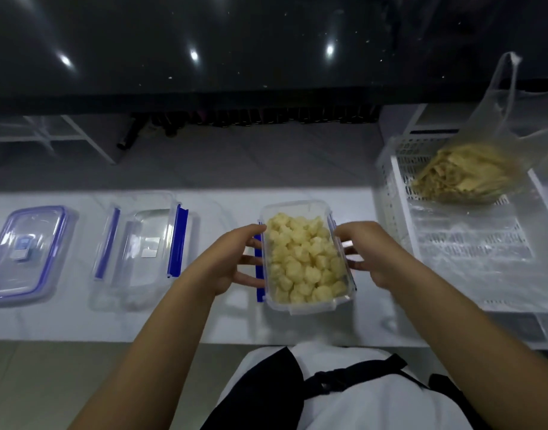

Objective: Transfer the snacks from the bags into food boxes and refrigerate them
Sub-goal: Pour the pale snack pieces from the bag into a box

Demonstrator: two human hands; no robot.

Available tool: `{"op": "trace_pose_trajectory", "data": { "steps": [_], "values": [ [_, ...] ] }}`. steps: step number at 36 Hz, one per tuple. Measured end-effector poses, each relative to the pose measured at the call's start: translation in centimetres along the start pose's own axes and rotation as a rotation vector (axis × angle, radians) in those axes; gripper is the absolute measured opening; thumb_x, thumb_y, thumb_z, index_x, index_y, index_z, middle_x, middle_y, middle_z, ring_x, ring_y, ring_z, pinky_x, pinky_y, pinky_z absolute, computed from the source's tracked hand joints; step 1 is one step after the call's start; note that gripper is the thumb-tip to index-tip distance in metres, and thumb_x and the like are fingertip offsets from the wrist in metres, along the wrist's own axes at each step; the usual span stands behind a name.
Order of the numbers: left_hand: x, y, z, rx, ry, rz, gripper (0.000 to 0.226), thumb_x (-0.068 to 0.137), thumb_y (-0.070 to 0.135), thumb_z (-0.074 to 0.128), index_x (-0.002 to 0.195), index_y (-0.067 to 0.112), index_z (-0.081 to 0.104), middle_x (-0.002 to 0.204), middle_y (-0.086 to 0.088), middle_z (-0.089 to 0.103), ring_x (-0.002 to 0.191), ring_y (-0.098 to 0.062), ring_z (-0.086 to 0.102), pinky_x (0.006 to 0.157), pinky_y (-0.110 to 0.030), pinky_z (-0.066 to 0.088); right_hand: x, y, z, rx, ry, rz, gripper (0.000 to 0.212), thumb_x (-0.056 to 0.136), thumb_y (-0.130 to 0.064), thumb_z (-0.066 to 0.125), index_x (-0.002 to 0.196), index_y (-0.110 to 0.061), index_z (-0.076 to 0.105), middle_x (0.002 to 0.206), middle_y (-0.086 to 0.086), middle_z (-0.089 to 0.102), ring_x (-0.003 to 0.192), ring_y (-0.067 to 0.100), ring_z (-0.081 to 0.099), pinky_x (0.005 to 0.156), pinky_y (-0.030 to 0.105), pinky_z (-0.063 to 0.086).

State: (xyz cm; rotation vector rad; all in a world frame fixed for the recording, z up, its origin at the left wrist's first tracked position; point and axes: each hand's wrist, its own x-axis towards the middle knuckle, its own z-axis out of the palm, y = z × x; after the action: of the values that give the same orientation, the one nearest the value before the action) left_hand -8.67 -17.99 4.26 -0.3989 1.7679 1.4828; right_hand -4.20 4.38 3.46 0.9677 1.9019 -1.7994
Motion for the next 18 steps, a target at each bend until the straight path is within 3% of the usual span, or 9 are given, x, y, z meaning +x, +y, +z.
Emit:
{"op": "trace_pose_trajectory", "data": {
  "steps": [2, 5, 7, 10, 13, 18],
  "values": [
    [-0.2, -0.1, 0.8, 0.024, -0.017, 0.009, 0.029, 0.1, 0.038, 0.054, 0.12, 0.021, 0.065, 0.115, -0.007, 0.062, 0.107, -0.028, 0.064, 0.071, -0.051, 0.063, 0.1, -0.3, 0.4, -0.024, 0.025, 0.003, 0.008, 0.088, -0.011, 0.056, 0.084, -0.012, 0.064, 0.081, 0.002, 0.065, 0.07, 0.019, 0.06, 0.054, 0.026, 0.045],
    [-0.5, -0.9, 1.0, 0.052, -0.046, 0.057, 0.023, 0.099, 0.039, 0.054, 0.115, 0.033, 0.069, 0.111, -0.001, 0.066, 0.103, -0.024, 0.067, 0.064, -0.041, 0.062, -0.6, 0.7, -0.1, -0.079, 0.034, -0.077, 0.019, 0.086, -0.012, 0.058, 0.07, -0.016, 0.066, 0.057, -0.008, 0.066, 0.053, 0.012, 0.065, 0.042, 0.018, 0.045],
    [-0.4, -0.9, 0.6, 0.023, -0.034, 0.066, 0.026, 0.098, 0.041, 0.056, 0.113, 0.025, 0.071, 0.11, -0.004, 0.066, 0.1, -0.026, 0.067, 0.064, -0.041, 0.062, -0.8, 0.8, -0.5, -0.059, -0.009, -0.06, 0.016, 0.085, -0.015, 0.058, 0.075, -0.015, 0.071, 0.06, -0.005, 0.07, 0.051, 0.008, 0.068, 0.05, 0.024, 0.05],
    [0.2, 0.0, 0.6, 0.016, 0.005, 0.047, 0.031, 0.1, 0.037, 0.055, 0.116, 0.014, 0.067, 0.112, -0.009, 0.061, 0.097, -0.028, 0.066, 0.066, -0.046, 0.063, 0.4, 0.4, -0.5, -0.012, 0.016, -0.001, 0.011, 0.085, -0.013, 0.057, 0.077, -0.013, 0.065, 0.065, -0.002, 0.068, 0.062, 0.017, 0.065, 0.06, 0.029, 0.047],
    [0.5, 0.3, 0.8, 0.085, -0.001, 0.088, 0.026, 0.099, 0.037, 0.053, 0.116, 0.025, 0.069, 0.114, -0.007, 0.063, 0.101, -0.027, 0.067, 0.066, -0.043, 0.063, 0.5, 0.8, -0.1, -0.037, 0.021, -0.063, 0.017, 0.085, -0.01, 0.055, 0.074, -0.015, 0.067, 0.069, -0.003, 0.069, 0.065, 0.016, 0.065, 0.062, 0.029, 0.049],
    [0.6, -0.9, 0.3, 0.025, -0.033, 0.092, 0.025, 0.099, 0.034, 0.052, 0.111, 0.036, 0.074, 0.116, -0.011, 0.064, 0.103, -0.031, 0.068, 0.068, -0.044, 0.062, 0.5, 2.0, -0.9, 0.029, -0.016, -0.074, 0.023, 0.084, -0.008, 0.052, 0.092, -0.007, 0.073, 0.076, 0.0, 0.072, 0.063, 0.013, 0.067, 0.066, 0.03, 0.052]
  ]
}}
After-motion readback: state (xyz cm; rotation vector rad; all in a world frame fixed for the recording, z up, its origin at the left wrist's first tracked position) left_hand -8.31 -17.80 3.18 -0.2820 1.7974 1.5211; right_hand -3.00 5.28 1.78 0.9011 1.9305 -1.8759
